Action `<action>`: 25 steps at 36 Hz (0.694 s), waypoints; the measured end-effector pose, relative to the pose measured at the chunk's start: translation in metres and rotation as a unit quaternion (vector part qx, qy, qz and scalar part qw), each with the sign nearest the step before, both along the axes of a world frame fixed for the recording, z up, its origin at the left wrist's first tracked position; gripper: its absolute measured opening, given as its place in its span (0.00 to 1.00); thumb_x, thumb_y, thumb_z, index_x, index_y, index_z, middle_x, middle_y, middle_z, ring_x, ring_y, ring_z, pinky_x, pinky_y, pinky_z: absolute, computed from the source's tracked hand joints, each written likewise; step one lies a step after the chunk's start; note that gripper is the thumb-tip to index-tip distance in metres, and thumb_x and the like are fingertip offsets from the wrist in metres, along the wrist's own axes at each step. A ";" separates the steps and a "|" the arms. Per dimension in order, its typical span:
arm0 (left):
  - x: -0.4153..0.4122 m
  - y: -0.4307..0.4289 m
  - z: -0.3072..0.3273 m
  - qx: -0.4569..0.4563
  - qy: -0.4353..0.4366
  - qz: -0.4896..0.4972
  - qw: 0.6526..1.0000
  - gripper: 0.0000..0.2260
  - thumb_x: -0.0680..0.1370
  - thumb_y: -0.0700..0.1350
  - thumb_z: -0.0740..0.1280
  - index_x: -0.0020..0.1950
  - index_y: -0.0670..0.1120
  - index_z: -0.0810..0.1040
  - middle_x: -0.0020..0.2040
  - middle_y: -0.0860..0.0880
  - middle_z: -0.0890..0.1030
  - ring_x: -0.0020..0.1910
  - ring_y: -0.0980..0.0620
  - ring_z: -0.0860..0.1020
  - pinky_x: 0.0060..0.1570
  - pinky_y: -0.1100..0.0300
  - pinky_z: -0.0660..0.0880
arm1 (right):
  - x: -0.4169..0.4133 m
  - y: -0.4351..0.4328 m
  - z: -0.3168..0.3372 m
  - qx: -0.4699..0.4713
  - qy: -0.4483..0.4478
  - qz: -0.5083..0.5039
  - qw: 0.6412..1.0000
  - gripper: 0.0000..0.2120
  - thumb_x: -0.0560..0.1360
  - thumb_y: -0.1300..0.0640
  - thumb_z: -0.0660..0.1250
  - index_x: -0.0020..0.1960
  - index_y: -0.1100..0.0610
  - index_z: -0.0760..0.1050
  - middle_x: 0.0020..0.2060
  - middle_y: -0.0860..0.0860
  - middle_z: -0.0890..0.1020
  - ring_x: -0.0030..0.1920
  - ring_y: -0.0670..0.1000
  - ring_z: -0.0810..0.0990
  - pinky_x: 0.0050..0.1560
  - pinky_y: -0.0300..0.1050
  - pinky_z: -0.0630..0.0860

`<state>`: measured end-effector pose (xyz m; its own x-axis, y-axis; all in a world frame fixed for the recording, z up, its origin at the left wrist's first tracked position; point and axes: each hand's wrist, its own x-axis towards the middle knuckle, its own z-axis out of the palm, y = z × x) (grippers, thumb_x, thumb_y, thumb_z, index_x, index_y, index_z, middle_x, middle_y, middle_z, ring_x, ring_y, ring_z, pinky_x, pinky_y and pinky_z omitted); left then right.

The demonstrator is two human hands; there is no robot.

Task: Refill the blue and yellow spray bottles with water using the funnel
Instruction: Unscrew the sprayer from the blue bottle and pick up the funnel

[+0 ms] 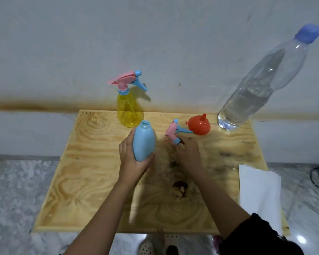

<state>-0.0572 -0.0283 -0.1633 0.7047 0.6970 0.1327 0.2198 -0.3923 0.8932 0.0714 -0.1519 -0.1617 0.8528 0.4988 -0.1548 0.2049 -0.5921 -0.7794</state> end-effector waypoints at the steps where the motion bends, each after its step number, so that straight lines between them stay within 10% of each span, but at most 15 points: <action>1: 0.000 0.000 -0.001 0.001 0.000 -0.002 1.000 0.41 0.64 0.53 0.73 0.71 0.64 0.55 0.66 0.51 0.67 0.63 0.54 0.63 0.58 0.58 0.65 | -0.004 0.000 -0.005 -0.005 -0.005 -0.003 1.000 0.22 0.73 0.44 0.61 0.60 0.57 0.76 0.54 0.57 0.79 0.55 0.58 0.75 0.53 0.49 0.70; 9: 0.003 0.002 -0.006 -0.035 -0.048 -0.007 0.998 0.39 0.64 0.57 0.72 0.70 0.64 0.55 0.64 0.61 0.62 0.61 0.76 0.62 0.53 0.81 0.64 | -0.021 0.009 -0.026 0.036 -0.043 -0.063 0.996 0.13 0.73 0.56 0.69 0.57 0.56 0.75 0.54 0.53 0.78 0.55 0.53 0.73 0.50 0.39 0.65; 14: -0.002 0.006 -0.009 -0.044 -0.041 0.011 0.998 0.41 0.65 0.57 0.73 0.72 0.66 0.54 0.64 0.74 0.60 0.64 0.73 0.63 0.57 0.74 0.67 | -0.023 0.025 -0.027 0.065 -0.063 -0.073 0.993 0.12 0.71 0.57 0.71 0.52 0.60 0.77 0.49 0.55 0.81 0.51 0.55 0.77 0.54 0.54 0.73; 17: -0.005 0.008 -0.012 -0.065 -0.046 0.021 0.997 0.41 0.65 0.54 0.75 0.69 0.72 0.54 0.68 0.72 0.60 0.69 0.63 0.64 0.63 0.57 0.71 | -0.022 0.025 -0.022 0.074 -0.059 -0.083 0.992 0.12 0.73 0.57 0.69 0.54 0.61 0.76 0.52 0.56 0.79 0.54 0.54 0.75 0.54 0.44 0.69; 25: -0.003 0.010 -0.018 -0.050 -0.045 0.015 0.998 0.45 0.69 0.42 0.76 0.68 0.75 0.51 0.74 0.53 0.59 0.71 0.58 0.63 0.66 0.55 0.69 | 0.035 -0.011 -0.010 0.133 -0.105 -0.240 0.956 0.23 0.72 0.59 0.70 0.64 0.60 0.68 0.59 0.56 0.73 0.59 0.52 0.71 0.56 0.31 0.67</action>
<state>-0.0598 -0.0186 -0.1813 0.6721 0.7302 0.1224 0.1478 -0.2943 0.9442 0.1068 -0.1629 -0.1713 0.9917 0.0394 0.1227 0.1274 -0.4442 -0.8868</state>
